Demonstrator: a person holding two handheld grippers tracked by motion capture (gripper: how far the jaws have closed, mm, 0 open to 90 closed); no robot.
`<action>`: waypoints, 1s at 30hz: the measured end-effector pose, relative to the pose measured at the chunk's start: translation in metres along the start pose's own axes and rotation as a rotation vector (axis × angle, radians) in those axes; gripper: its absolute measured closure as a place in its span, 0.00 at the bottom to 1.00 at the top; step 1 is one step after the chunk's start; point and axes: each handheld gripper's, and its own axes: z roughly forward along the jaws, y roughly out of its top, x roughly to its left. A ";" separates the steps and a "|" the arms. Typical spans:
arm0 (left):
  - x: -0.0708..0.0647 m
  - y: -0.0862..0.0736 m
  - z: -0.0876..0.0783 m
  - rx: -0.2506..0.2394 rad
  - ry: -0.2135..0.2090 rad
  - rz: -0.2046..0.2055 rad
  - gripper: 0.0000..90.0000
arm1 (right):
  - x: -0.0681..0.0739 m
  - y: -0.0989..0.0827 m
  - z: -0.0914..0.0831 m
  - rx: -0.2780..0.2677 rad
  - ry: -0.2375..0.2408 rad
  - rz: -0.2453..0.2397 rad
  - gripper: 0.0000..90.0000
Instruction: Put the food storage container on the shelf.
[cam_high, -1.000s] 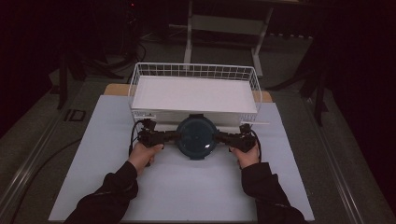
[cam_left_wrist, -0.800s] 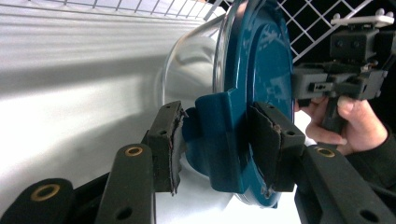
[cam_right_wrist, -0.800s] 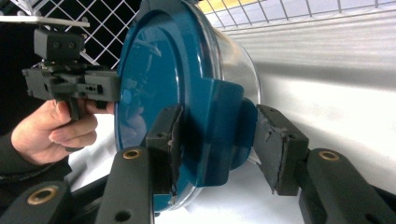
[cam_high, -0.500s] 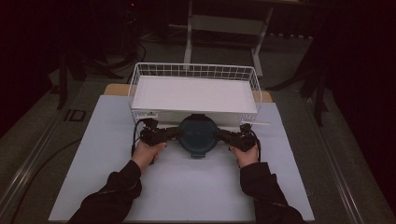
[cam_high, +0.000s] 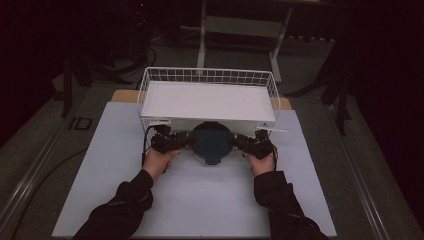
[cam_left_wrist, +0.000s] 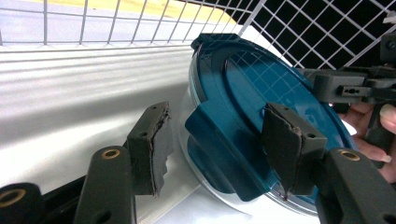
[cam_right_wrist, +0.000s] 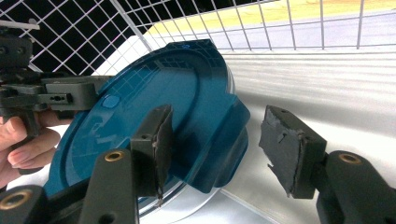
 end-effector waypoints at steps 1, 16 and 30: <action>-0.002 0.000 0.000 0.003 0.007 -0.004 0.48 | 0.001 0.000 0.000 -0.001 -0.005 -0.009 0.47; -0.025 -0.014 -0.029 0.036 -0.094 0.099 0.00 | 0.027 -0.008 -0.021 -0.020 -0.072 -0.149 0.44; -0.057 -0.028 -0.058 0.032 -0.113 0.181 0.00 | 0.068 -0.022 -0.043 0.009 0.029 -0.177 0.59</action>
